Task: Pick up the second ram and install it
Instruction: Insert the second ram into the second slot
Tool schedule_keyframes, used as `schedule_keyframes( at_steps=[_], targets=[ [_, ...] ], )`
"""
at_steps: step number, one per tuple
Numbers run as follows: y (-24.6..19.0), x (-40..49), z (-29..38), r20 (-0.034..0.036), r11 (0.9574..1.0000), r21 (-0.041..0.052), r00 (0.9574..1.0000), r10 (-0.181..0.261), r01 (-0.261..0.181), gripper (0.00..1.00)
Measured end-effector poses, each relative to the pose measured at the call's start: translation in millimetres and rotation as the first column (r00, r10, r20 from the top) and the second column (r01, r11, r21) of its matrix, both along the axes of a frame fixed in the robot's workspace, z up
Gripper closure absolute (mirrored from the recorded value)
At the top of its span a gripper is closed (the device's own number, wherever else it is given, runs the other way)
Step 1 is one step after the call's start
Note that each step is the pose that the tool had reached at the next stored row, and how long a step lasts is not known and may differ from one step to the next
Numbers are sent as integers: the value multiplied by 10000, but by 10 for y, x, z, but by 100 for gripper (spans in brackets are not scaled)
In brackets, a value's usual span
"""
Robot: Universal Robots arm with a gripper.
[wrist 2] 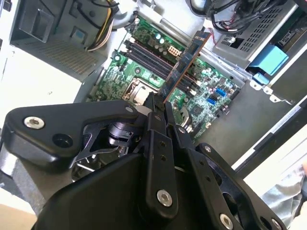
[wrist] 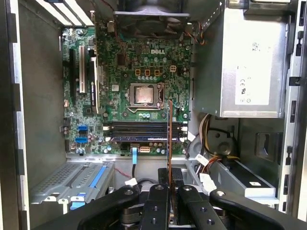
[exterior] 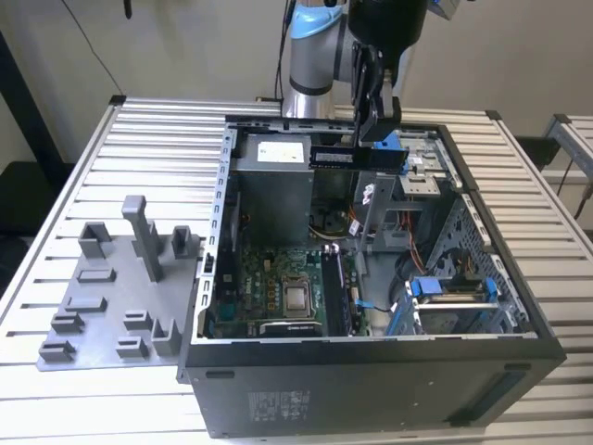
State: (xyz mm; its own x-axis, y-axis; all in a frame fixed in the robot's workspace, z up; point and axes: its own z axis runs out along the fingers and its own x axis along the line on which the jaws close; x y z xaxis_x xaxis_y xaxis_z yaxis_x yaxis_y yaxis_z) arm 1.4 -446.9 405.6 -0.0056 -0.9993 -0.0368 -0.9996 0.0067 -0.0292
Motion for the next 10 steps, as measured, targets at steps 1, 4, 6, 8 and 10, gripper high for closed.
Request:
schedule_keyframes(
  at_steps=[1, 4, 6, 8, 10],
  targets=[
    [0, 0, 0, 0, 10000, 0, 10000, 0, 0, 86],
    [0, 1, 0, 0, 10000, 1, 10000, -2, 2, 86],
    [0, 1, 0, 1, 10000, 1, 10000, -42, 42, 86],
    [0, 1, 0, 1, 9999, 1, 9999, -168, 168, 86],
    [0, 1, 0, 1, 9993, 0, 9993, -361, 361, 86]
  ],
)
